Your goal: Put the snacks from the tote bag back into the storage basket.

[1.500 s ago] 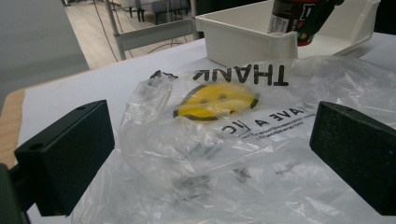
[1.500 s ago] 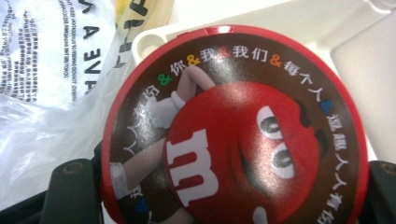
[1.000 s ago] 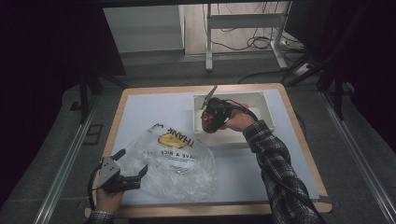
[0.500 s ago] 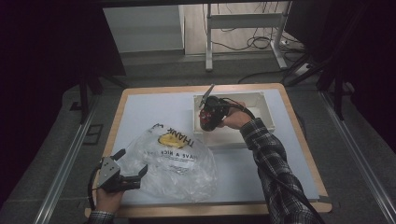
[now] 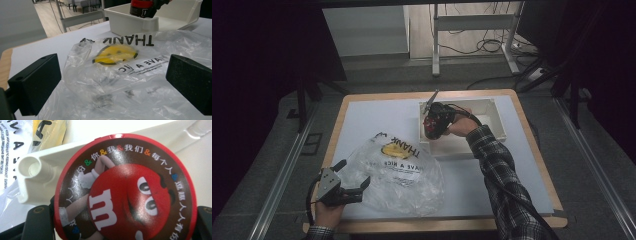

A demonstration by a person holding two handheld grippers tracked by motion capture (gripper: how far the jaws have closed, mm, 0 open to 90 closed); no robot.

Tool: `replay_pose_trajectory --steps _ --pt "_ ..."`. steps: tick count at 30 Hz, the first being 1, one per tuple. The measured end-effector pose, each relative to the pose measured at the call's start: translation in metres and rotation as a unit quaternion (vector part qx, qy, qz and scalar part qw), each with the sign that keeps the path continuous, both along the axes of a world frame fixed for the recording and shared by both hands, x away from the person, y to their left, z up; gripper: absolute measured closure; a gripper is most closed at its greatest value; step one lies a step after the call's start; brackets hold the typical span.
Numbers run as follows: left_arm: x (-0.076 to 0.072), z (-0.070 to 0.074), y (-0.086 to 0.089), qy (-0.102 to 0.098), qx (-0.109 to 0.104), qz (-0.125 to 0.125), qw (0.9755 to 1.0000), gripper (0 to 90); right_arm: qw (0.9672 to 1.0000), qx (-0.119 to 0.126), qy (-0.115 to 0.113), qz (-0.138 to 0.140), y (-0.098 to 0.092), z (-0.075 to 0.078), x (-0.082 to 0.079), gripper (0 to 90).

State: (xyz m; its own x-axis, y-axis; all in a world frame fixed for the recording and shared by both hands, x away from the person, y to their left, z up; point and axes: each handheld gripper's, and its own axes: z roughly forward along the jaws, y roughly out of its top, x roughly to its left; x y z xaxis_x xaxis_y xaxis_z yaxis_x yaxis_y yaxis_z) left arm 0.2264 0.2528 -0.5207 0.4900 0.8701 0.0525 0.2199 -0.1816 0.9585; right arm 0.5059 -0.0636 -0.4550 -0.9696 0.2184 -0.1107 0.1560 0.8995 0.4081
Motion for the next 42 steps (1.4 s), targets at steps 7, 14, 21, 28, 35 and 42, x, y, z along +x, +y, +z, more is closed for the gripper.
replay_pose_trajectory --steps 7,14,21,28,35,42 --pt "0.000 0.000 0.000 0.000 0.000 -0.001 1.0000 0.0 1.0000 -0.002 -0.002 0.005 0.004 -0.004 0.003 25.6" --pt "0.000 0.000 0.000 0.001 0.002 -0.002 1.0000 0.0 0.9999 -0.006 0.004 0.011 0.008 -0.013 0.007 25.6" --pt "0.000 0.000 0.000 0.001 0.002 -0.002 1.0000 0.0 0.9999 -0.007 0.008 0.009 0.009 -0.019 0.010 25.6" --pt "0.000 0.000 0.000 0.001 0.002 -0.002 1.0000 0.0 0.9998 -0.009 0.015 0.003 0.009 -0.027 0.014 25.6" --pt "0.000 0.000 0.000 0.001 0.002 -0.002 1.0000 0.0 0.9998 -0.011 0.018 -0.003 0.010 -0.033 0.016 25.6" --pt "0.000 0.000 0.000 0.001 0.002 -0.002 1.0000 0.0 0.9997 -0.009 0.022 -0.010 0.009 -0.037 0.018 25.6"
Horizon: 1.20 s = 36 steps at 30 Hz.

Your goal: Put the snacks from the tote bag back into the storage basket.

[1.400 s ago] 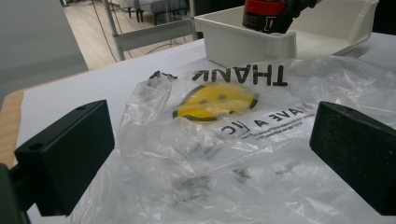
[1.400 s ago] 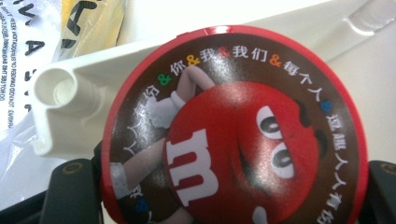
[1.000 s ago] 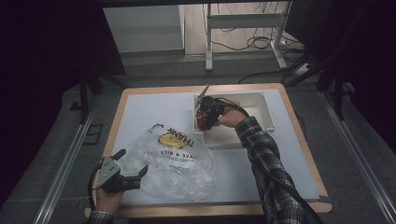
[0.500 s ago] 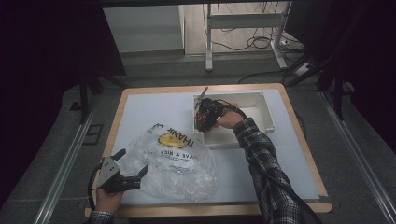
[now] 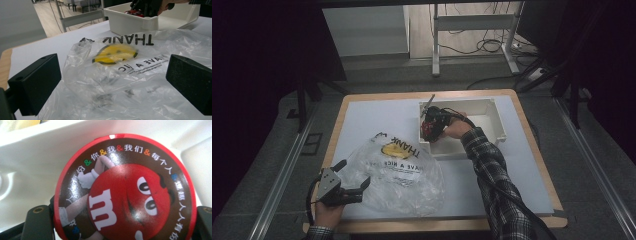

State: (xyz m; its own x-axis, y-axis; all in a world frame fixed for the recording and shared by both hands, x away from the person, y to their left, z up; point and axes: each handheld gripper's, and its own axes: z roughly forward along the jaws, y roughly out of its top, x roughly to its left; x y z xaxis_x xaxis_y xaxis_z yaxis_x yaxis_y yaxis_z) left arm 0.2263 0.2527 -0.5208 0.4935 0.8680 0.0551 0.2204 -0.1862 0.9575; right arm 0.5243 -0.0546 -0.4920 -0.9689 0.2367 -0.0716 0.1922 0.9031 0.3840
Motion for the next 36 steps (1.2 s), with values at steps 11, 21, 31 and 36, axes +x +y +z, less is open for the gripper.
replay_pose_trajectory --steps 11,21,31,36 --pt "0.000 0.000 0.000 0.000 0.002 0.000 1.0000 0.0 0.9998 0.018 0.008 -0.011 -0.002 -0.001 0.002 22.8" --pt "0.000 0.000 -0.001 0.000 0.002 0.000 1.0000 0.0 0.9989 0.041 0.003 -0.021 -0.005 0.006 -0.001 11.2" --pt "0.000 0.000 -0.001 0.001 0.003 0.001 1.0000 0.0 0.9977 0.063 -0.007 -0.025 -0.009 0.015 -0.004 7.7" --pt "0.000 0.000 -0.001 0.001 0.003 0.001 1.0000 0.0 0.9971 0.071 -0.017 -0.021 -0.009 0.022 -0.009 6.8"
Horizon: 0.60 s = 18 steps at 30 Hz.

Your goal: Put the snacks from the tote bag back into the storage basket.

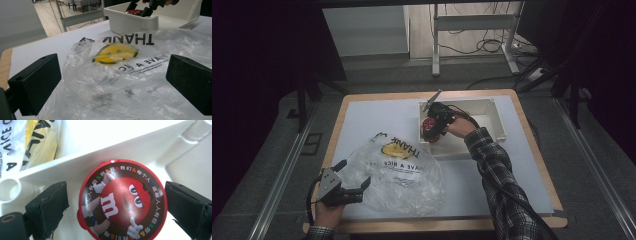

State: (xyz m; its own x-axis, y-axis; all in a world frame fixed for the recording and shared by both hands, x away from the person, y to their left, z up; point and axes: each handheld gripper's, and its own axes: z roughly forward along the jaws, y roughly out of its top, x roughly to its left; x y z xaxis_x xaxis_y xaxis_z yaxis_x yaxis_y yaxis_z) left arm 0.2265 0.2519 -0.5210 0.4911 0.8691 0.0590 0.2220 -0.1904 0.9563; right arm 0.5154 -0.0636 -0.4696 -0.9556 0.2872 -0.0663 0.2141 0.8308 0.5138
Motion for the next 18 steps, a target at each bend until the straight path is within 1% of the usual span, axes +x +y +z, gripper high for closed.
replay_pose_trajectory --steps 3,6,10,11,13,18 --pt "0.000 0.000 0.000 0.000 0.000 0.000 1.0000 0.0 1.0000 0.002 -0.003 0.002 -0.001 0.002 -0.001 6.7" --pt "0.000 0.000 0.000 0.000 0.000 0.001 1.0000 0.0 0.9999 0.010 -0.004 0.001 -0.002 0.006 -0.003 6.3" --pt "0.000 0.000 0.000 0.000 0.000 0.001 1.0000 0.0 0.9999 0.012 -0.007 -0.001 -0.004 0.007 -0.005 5.9" --pt "0.000 0.000 0.000 0.000 0.000 0.001 1.0000 0.0 0.9998 0.017 -0.008 -0.003 -0.005 0.009 -0.006 5.6" --pt "0.000 0.000 0.000 0.000 0.000 0.001 1.0000 0.0 0.9997 0.020 -0.009 -0.003 -0.006 0.011 -0.007 5.3" --pt "0.000 0.000 0.000 0.000 0.001 0.001 1.0000 0.0 0.9992 0.037 -0.015 -0.003 -0.008 0.014 -0.010 4.9"
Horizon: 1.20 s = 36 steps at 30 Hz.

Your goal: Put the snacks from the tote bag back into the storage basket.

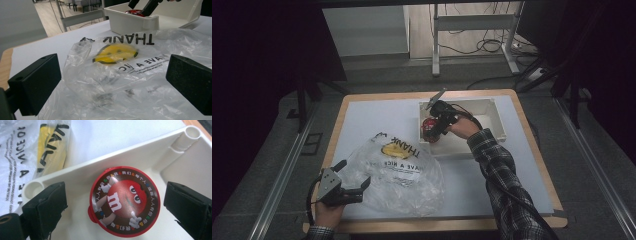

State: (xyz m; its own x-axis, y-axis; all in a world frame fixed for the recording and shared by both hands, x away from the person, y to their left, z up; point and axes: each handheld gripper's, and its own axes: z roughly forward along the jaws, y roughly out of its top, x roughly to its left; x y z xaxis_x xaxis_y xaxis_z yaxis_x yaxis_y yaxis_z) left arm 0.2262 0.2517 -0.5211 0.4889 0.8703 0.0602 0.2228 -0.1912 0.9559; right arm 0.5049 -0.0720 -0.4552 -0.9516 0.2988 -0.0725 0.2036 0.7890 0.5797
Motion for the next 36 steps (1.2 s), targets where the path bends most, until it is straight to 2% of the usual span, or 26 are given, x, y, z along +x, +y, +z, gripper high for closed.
replay_pose_trajectory --steps 15,36 --pt "0.000 0.000 0.000 0.000 0.001 0.001 1.0000 0.0 0.9997 0.019 -0.015 -0.006 -0.004 0.007 -0.012 4.7" --pt "0.000 0.000 -0.001 0.001 0.003 0.000 1.0000 0.0 0.9982 0.056 -0.017 -0.014 -0.015 0.010 -0.031 4.7"
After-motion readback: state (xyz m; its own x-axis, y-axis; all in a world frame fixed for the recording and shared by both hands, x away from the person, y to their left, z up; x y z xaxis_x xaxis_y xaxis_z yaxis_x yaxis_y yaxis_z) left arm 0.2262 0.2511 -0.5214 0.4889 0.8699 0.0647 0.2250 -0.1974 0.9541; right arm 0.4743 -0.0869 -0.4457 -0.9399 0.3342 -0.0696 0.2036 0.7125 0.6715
